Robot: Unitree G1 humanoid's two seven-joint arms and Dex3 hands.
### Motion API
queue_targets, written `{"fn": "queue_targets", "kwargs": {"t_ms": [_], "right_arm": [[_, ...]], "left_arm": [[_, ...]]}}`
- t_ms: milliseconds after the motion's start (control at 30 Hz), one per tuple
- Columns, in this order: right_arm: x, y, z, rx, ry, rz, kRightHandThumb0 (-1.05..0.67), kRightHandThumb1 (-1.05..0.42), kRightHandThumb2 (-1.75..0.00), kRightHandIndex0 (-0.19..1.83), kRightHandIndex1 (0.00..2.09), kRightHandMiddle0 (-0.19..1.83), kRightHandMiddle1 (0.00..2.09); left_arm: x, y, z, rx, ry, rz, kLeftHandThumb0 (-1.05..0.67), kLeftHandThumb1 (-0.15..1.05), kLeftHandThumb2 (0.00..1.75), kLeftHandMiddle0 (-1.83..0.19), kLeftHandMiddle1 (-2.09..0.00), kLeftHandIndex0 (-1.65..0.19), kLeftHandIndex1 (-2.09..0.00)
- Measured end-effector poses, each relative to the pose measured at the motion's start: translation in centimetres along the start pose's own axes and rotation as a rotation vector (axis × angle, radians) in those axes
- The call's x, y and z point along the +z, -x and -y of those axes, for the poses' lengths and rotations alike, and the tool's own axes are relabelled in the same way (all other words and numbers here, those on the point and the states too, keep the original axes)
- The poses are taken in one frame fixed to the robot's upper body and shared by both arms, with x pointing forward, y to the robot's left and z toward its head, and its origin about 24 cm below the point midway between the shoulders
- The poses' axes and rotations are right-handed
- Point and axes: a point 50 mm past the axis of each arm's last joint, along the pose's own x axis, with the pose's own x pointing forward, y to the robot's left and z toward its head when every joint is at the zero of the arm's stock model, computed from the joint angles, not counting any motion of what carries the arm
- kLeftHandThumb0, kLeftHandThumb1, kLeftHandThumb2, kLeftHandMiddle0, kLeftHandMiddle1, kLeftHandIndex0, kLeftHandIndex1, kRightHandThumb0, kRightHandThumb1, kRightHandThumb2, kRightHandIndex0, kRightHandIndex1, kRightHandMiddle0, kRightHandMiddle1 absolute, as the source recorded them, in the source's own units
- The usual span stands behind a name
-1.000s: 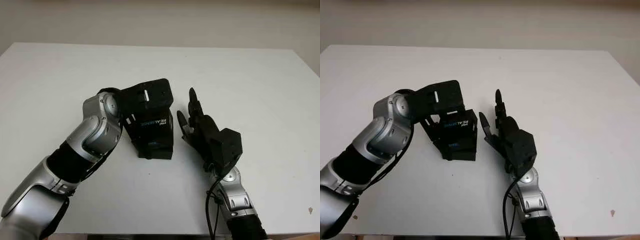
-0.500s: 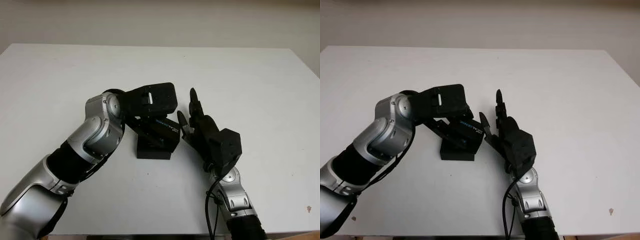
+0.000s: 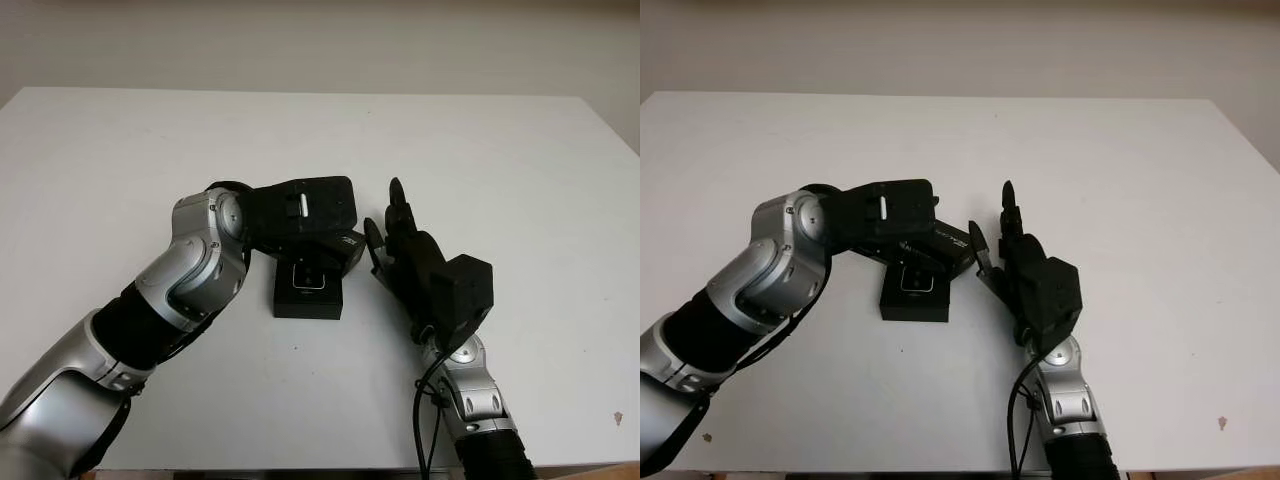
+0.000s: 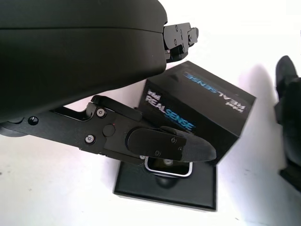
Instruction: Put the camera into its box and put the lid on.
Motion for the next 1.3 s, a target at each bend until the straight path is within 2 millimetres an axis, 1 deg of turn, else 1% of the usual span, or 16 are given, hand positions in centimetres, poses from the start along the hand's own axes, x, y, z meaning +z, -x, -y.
{"fn": "queue_targets", "kwargs": {"t_ms": [67,133,167,267,367,467,533,633,733,767,867,967,1033,1167,1300], "right_arm": [[0.0,0.0,0.0,0.002,0.000,0.000,-0.75,-1.05,-0.51,-0.19,0.00,-0.19,0.00],[0.0,0.0,0.0,0.005,-0.002,0.001,-0.75,-1.05,-0.51,-0.19,0.00,-0.19,0.00],[0.0,0.0,0.0,0.006,-0.002,0.001,-0.74,-1.05,-0.51,-0.19,0.00,-0.19,0.00],[0.0,0.0,0.1,0.006,0.007,0.000,-0.74,-1.05,-0.51,-0.19,0.00,-0.19,0.00],[0.0,0.0,0.2,0.000,0.016,-0.002,-0.74,-1.05,-0.51,-0.19,0.00,-0.19,0.00],[0.0,0.0,0.3,-0.004,0.017,-0.004,-0.73,-1.05,-0.50,-0.19,0.00,-0.19,0.00],[0.0,0.0,0.4,-0.008,0.018,-0.011,-0.74,-1.05,-0.50,-0.19,0.00,-0.19,0.01],[-0.1,0.0,0.7,-0.006,0.021,-0.022,-0.74,-1.05,-0.49,-0.19,0.00,-0.19,0.00],[-0.1,0.0,1.0,-0.005,0.026,-0.031,-0.75,-1.05,-0.49,-0.19,0.00,-0.19,0.01],[-0.1,-0.1,1.1,-0.005,0.028,-0.031,-0.76,-1.05,-0.49,-0.19,0.00,-0.19,0.01],[0.2,-0.3,1.3,-0.003,0.035,-0.023,-0.76,-1.05,-0.49,-0.19,0.00,-0.19,0.02],[0.4,-0.4,1.3,-0.001,0.034,-0.017,-0.76,-1.05,-0.48,-0.19,0.00,-0.19,0.02],[0.5,-0.5,1.4,0.000,0.035,-0.015,-0.76,-1.05,-0.49,-0.19,0.00,-0.19,0.03],[0.4,-0.4,1.6,-0.003,0.044,-0.026,-0.78,-1.05,-0.48,-0.19,0.00,-0.19,0.03],[0.5,-0.3,2.0,-0.010,0.062,-0.035,-0.77,-1.05,-0.49,-0.19,0.00,-0.19,0.03]], "left_arm": [[-0.2,0.0,0.0,-0.013,0.015,-0.015,-0.67,1.05,0.25,0.18,-0.37,0.19,0.00],[-0.5,0.1,0.1,-0.028,0.041,-0.027,-0.66,1.05,0.25,0.16,-0.37,0.19,0.00],[-0.6,0.2,0.0,-0.036,0.053,-0.028,-0.68,1.05,0.25,0.18,-0.25,0.19,0.00],[-1.1,1.0,-0.3,-0.061,0.064,-0.025,-0.78,1.05,0.27,0.18,-0.07,0.19,0.00],[-1.8,2.1,-1.2,-0.027,0.055,-0.019,-0.85,1.05,0.27,0.10,-0.08,0.15,-0.03],[-2.8,3.2,-2.1,0.036,0.075,0.006,-0.84,1.05,0.28,0.02,-0.13,0.09,-0.06],[-3.5,4.0,-3.1,0.080,0.121,0.049,-0.84,1.05,0.25,-0.01,-0.15,0.04,-0.08],[-4.6,5.4,-5.6,0.175,0.198,0.156,-0.82,1.05,0.18,-0.01,-0.13,0.03,-0.08],[-6.2,5.8,-8.0,0.261,0.256,0.277,-0.84,1.03,0.09,0.02,-0.07,0.06,-0.05],[-6.9,5.7,-8.7,0.271,0.274,0.305,-0.85,1.01,0.07,0.04,-0.06,0.07,-0.05],[-9.0,5.0,-10.3,0.256,0.316,0.344,-0.86,0.94,0.04,0.05,-0.06,0.03,-0.07],[-10.8,3.8,-10.8,0.156,0.389,0.359,-0.84,0.88,0.02,0.10,-0.03,0.04,-0.06],[-11.6,3.0,-10.7,0.091,0.429,0.367,-0.88,0.86,0.03,0.09,-0.05,0.04,-0.06],[-11.7,1.4,-10.1,0.016,0.440,0.401,-0.89,0.86,0.04,0.06,-0.06,0.04,-0.06],[-10.8,-0.4,-9.0,-0.050,0.439,0.434,-0.89,0.83,0.04,0.04,-0.06,0.03,-0.06]]}}
